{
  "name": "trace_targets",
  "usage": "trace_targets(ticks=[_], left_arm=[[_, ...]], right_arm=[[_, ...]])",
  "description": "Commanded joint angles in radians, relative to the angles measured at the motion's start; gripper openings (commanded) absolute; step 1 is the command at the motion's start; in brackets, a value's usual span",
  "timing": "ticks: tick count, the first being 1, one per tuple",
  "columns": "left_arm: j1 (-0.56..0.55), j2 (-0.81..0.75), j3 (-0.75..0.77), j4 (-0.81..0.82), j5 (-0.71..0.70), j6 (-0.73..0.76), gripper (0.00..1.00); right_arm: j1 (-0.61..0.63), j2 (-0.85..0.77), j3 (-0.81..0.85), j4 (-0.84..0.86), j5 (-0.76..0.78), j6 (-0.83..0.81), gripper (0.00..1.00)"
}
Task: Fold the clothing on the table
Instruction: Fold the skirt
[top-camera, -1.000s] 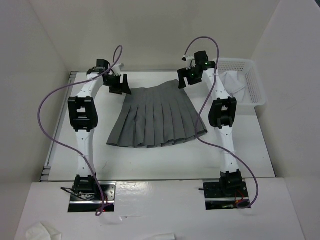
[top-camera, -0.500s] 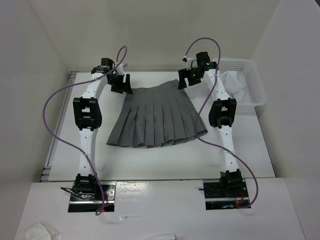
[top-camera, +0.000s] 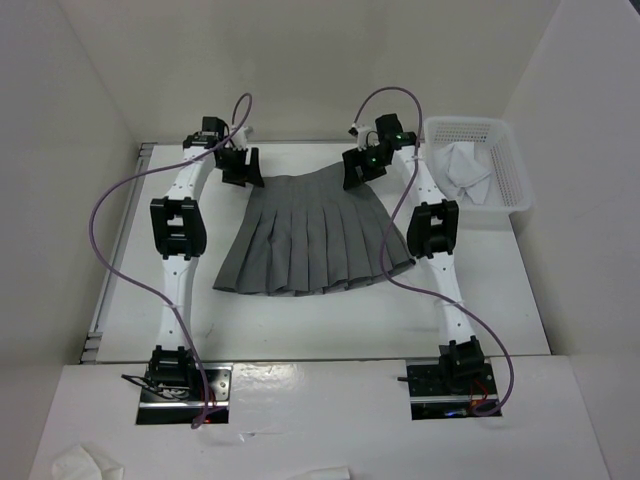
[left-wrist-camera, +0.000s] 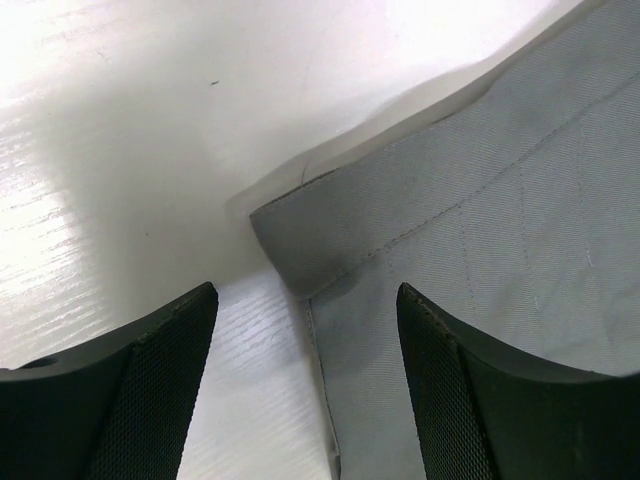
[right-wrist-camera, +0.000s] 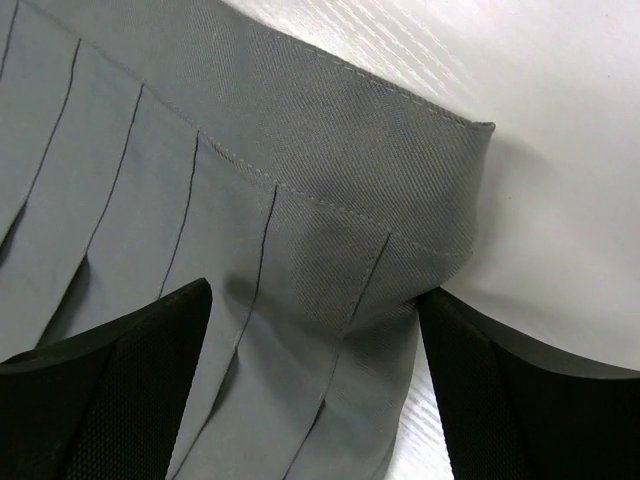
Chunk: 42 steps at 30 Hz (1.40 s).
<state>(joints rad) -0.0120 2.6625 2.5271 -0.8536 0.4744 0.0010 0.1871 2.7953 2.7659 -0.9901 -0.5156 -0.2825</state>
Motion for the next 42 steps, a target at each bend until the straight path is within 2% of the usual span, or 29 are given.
trace_targets(ticks=[1, 7, 16, 35, 42], left_arm=[[-0.006, 0.042, 0.076, -0.039, 0.039, 0.017, 0.79], [-0.016, 0.074, 0.143, -0.073, 0.07, 0.037, 0.79], [-0.016, 0.074, 0.153, -0.102, 0.089, 0.057, 0.78], [-0.025, 0.034, 0.064, -0.111, 0.089, 0.085, 0.74], [-0.025, 0.034, 0.074, -0.111, 0.089, 0.094, 0.73]], right_arm=[[0.003, 0.001, 0.076, 0.007, -0.04, -0.001, 0.86], [0.003, 0.01, 0.119, 0.056, -0.04, 0.038, 0.86], [-0.038, 0.059, 0.153, 0.134, -0.04, 0.104, 0.86], [-0.029, 0.127, 0.184, 0.252, -0.106, 0.167, 0.88], [-0.029, 0.136, 0.193, 0.265, -0.129, 0.177, 0.76]])
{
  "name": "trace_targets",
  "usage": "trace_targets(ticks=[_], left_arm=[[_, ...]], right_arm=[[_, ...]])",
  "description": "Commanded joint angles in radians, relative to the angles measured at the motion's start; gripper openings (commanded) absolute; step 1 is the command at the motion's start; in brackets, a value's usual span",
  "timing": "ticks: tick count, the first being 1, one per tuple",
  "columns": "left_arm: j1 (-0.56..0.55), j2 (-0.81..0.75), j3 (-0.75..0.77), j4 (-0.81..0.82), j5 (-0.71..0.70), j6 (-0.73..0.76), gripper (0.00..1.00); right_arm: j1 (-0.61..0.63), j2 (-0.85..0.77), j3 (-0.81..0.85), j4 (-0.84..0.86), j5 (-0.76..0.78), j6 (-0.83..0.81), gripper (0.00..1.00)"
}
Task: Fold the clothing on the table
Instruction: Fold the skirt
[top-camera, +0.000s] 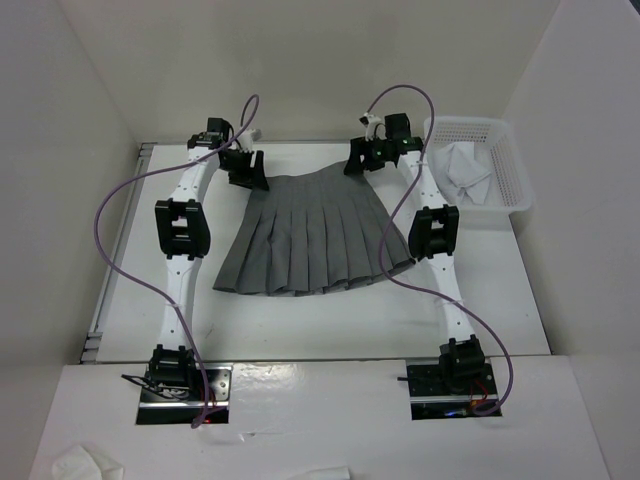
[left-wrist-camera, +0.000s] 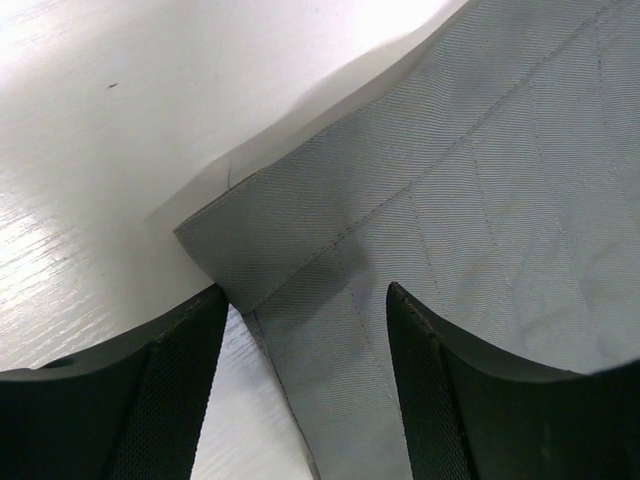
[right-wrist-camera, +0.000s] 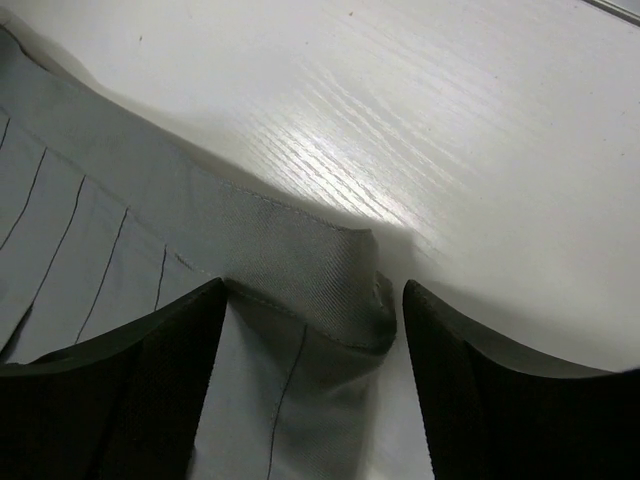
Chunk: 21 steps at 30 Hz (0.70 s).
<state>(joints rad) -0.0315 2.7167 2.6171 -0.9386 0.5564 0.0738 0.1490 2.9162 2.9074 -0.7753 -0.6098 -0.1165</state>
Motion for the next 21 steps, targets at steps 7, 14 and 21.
trace_targets(ticks=[7, 14, 21], left_arm=[[-0.005, 0.008, 0.017, -0.035, 0.016, 0.021, 0.6], [-0.005, 0.041, 0.09, -0.054, 0.034, 0.03, 0.36], [-0.005, 0.071, 0.188, -0.072, 0.034, 0.03, 0.14]], right_arm=[[0.009, 0.024, 0.061, 0.05, -0.053, -0.008, 0.4], [0.009, 0.024, 0.07, 0.041, -0.001, -0.017, 0.11], [0.009, 0.024, 0.079, 0.031, 0.008, -0.017, 0.0]])
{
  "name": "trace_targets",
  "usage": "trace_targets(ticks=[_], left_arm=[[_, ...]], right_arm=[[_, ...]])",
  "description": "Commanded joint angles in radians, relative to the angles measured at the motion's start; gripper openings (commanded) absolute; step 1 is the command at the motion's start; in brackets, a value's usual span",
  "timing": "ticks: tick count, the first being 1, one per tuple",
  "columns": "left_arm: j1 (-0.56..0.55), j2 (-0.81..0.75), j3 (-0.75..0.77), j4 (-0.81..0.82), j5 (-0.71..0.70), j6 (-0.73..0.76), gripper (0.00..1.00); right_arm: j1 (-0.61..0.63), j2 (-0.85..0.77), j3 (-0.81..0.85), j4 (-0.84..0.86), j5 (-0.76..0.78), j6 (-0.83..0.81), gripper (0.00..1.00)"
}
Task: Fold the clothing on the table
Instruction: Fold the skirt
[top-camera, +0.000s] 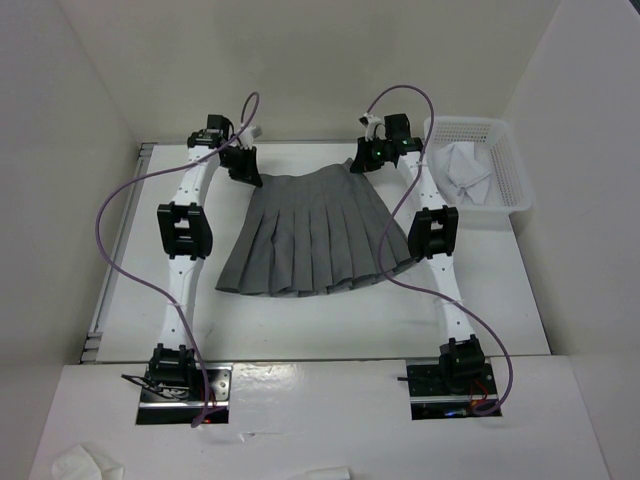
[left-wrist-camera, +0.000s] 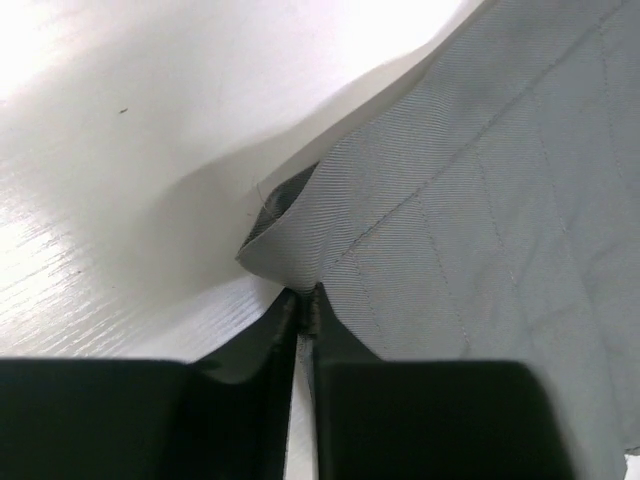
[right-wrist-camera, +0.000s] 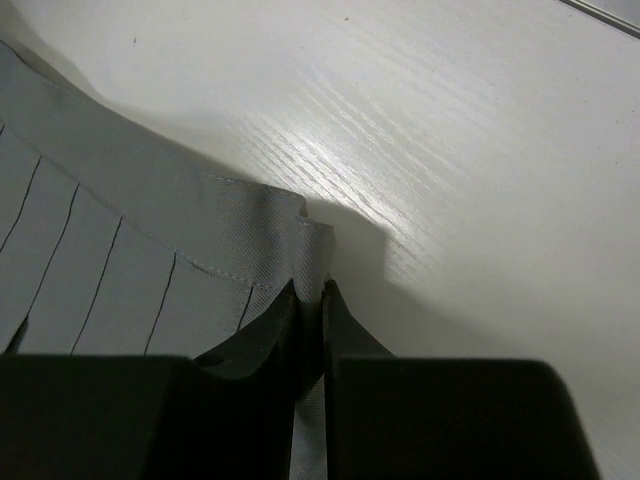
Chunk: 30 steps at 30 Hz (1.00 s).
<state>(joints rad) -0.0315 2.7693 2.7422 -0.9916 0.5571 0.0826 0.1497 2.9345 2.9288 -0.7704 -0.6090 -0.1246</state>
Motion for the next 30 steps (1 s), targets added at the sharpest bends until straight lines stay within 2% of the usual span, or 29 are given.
trace_targets(ticks=[1, 3, 6, 13, 18, 21, 24, 28, 29, 30], left_arm=[[-0.005, 0.018, 0.073, -0.019, 0.033, 0.022, 0.06], [-0.005, 0.018, 0.1, -0.028, 0.021, 0.032, 0.0], [0.005, -0.008, 0.1, -0.028, 0.033, 0.052, 0.0], [0.036, -0.097, 0.1, -0.038, 0.033, 0.085, 0.0], [0.056, -0.189, 0.074, -0.077, 0.108, 0.109, 0.0], [0.065, -0.25, 0.063, -0.163, 0.165, 0.173, 0.0], [0.065, -0.303, 0.063, -0.298, 0.234, 0.273, 0.0], [0.053, -0.483, -0.211, -0.311, 0.224, 0.388, 0.0], [0.03, -0.506, -0.304, -0.311, 0.21, 0.404, 0.0], [0.019, -0.528, -0.349, -0.311, 0.196, 0.417, 0.0]], right_arm=[[0.008, -0.003, 0.058, 0.026, 0.008, -0.009, 0.0], [0.008, -0.014, 0.058, 0.017, 0.018, -0.009, 0.0], [0.008, -0.026, 0.058, 0.017, 0.028, -0.018, 0.0], [-0.001, -0.181, 0.012, 0.017, 0.054, -0.037, 0.0], [-0.033, -0.3, -0.069, -0.004, 0.025, -0.037, 0.0], [-0.059, -0.402, -0.152, -0.05, -0.035, -0.037, 0.0], [-0.07, -0.488, -0.206, -0.148, -0.1, -0.119, 0.0], [-0.023, -0.512, -0.171, -0.413, -0.078, -0.315, 0.0], [-0.012, -0.503, -0.16, -0.526, -0.078, -0.349, 0.0], [-0.003, -0.515, -0.186, -0.527, -0.078, -0.369, 0.0]])
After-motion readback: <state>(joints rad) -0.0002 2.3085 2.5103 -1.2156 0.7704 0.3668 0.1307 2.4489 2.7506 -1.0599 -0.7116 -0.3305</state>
